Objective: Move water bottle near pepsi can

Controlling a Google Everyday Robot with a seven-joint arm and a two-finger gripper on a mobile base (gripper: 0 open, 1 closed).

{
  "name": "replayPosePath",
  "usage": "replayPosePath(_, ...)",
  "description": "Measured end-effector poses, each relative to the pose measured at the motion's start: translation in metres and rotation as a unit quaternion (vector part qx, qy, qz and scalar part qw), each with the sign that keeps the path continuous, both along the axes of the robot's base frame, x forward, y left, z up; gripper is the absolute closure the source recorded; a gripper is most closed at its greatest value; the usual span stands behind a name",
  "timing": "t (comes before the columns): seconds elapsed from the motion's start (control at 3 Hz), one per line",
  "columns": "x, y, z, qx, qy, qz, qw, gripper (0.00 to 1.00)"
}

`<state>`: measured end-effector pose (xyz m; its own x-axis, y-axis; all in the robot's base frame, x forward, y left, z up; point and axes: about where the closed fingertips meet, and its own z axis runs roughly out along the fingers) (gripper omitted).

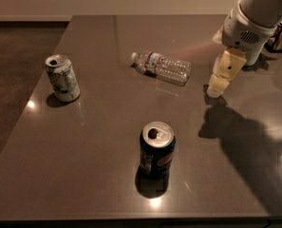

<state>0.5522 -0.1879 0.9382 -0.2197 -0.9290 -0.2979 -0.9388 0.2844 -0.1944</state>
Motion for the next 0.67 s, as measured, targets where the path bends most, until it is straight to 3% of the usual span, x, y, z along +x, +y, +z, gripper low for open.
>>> replayPosePath(0.67,0.071,0.029,-0.032,0.004,0.008,-0.015,0.9999,0.0)
